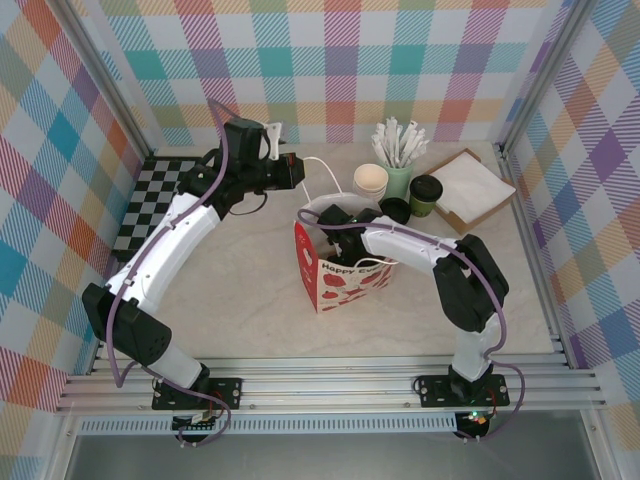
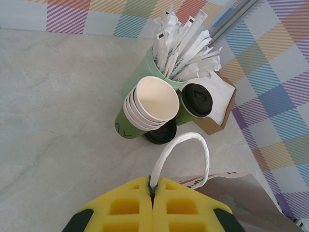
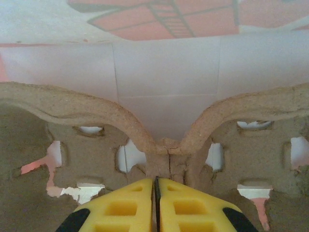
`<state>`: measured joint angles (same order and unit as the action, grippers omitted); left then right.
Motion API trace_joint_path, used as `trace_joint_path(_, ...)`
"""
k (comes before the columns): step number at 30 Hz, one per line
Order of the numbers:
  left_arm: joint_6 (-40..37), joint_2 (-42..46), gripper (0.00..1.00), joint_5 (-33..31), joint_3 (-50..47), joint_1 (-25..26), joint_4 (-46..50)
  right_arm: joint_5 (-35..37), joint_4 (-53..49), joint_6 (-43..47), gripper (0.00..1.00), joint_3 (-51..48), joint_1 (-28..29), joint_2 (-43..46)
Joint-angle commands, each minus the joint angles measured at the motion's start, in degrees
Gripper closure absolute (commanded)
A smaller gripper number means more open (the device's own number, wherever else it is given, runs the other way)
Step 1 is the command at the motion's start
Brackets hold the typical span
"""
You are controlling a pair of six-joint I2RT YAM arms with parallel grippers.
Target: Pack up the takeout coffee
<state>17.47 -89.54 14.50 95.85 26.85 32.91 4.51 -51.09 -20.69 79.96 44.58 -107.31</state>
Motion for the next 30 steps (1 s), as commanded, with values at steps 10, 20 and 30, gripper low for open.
trace_joint_path(10,-3.4,-0.3,1.0,2.6,2.2,0.2,2.3,-2.0,-0.7,-0.4,0.84,-2.4,-0.2,-2.7)
trace_joint_path(20,-3.5,-1.5,1.0,4.9,2.7,0.2,3.2,2.1,4.0,-0.1,0.84,-4.0,-0.2,-3.2)
trace_joint_path(30,-3.4,-3.1,1.0,7.8,3.1,0.3,3.5,4.4,11.6,1.6,0.86,-6.2,-0.1,-2.2)
